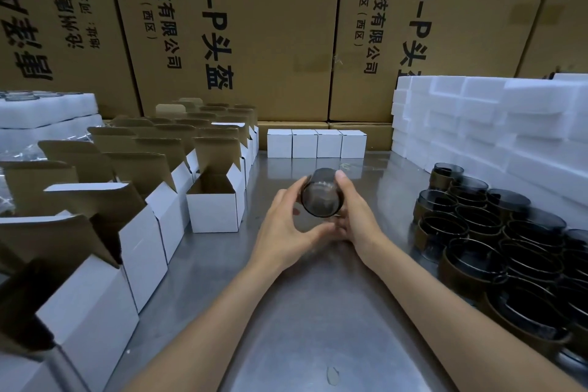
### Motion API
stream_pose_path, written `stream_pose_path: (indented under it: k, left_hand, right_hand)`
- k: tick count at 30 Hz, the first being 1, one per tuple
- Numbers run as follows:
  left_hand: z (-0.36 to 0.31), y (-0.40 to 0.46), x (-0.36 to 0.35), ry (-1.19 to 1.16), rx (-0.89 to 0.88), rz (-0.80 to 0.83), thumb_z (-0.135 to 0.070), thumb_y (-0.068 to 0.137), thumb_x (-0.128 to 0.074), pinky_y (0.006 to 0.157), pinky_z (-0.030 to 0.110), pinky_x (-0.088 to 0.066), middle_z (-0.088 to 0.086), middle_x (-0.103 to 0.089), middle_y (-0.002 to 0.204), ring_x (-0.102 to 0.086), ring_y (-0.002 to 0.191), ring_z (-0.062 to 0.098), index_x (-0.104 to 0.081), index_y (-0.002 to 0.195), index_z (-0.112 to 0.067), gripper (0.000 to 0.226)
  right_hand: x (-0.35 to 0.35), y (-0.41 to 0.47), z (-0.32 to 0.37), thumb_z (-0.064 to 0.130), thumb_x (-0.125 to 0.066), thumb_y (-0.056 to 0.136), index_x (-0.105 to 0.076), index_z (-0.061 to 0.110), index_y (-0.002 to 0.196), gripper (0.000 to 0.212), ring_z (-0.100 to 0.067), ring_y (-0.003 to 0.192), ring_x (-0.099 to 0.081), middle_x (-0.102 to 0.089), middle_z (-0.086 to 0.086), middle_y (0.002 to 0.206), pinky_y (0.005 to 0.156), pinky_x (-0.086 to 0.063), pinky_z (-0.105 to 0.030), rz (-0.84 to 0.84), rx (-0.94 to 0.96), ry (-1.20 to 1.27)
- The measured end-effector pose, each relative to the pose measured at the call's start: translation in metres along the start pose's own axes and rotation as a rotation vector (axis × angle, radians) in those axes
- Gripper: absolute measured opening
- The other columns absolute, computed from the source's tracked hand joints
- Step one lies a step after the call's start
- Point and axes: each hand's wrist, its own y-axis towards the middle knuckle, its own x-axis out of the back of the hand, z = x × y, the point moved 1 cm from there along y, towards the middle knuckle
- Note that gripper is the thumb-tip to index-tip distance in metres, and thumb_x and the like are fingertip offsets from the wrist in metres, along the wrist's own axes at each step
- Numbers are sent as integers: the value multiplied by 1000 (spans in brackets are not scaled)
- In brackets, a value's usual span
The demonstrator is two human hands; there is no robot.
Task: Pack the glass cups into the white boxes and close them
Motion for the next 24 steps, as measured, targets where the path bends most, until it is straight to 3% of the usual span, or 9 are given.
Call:
stream_pose_path:
  k: [3, 7, 10, 13, 20, 24]
  left_hand:
    - [-3, 0, 0, 7, -8, -28, -55, 68, -77, 84, 21, -47, -17, -51, 117, -51, 98, -4, -43, 137, -36, 79]
    - [-3, 1, 0, -12, 21, -40, -71, 65, -60, 85, 23, -47, -17, -53, 114, -52, 100, -4, -47, 135, -36, 79]
    - [-2, 1, 0, -30, 18, -44, -63, 72, -62, 84, 16, -45, -19, -50, 114, -52, 101, -6, -44, 137, -39, 71]
    - [-1, 0, 0, -27, -5, -27, -47, 80, -69, 88, 21, -47, -17, -49, 116, -53, 103, -1, -41, 140, -39, 67]
    - [-4, -4, -2, 87, -81, 46, -51, 75, -71, 85, 24, -47, -29, -45, 117, -52, 100, -3, -25, 139, -53, 79]
    - [-2, -3, -2, 99, -86, 13, -47, 76, -73, 89, 31, -50, -25, -42, 126, -51, 107, -1, -25, 145, -42, 85]
  right_hand:
    - [1, 2, 0, 76, -40, 80, -70, 25, 105, 64, -19, 71, -66, -71, -13, 87, 57, -47, -24, 23, -93, -31]
    - [2, 2, 0, 74, -38, 82, -67, 24, 106, 63, -15, 56, -58, -61, -8, 71, 53, -46, -24, 58, -120, -24]
    - [2, 2, 1, 62, -38, 90, -65, 19, 108, 54, -15, 58, -60, -68, -10, 83, 53, -46, -23, 98, -126, 41]
    - [2, 0, 5, 42, -37, 95, -65, 16, 101, 38, -11, 62, -62, -67, -7, 92, 51, -46, -21, 144, -111, 145]
    - [7, -1, 11, 33, -29, 94, -56, -6, 125, 57, -20, 70, -59, -60, -23, 111, 52, -44, -24, 171, -114, 335]
    - [7, 1, 8, 32, -36, 94, -60, 5, 116, 42, -12, 56, -61, -62, -8, 87, 44, -43, -17, 138, -91, 327]
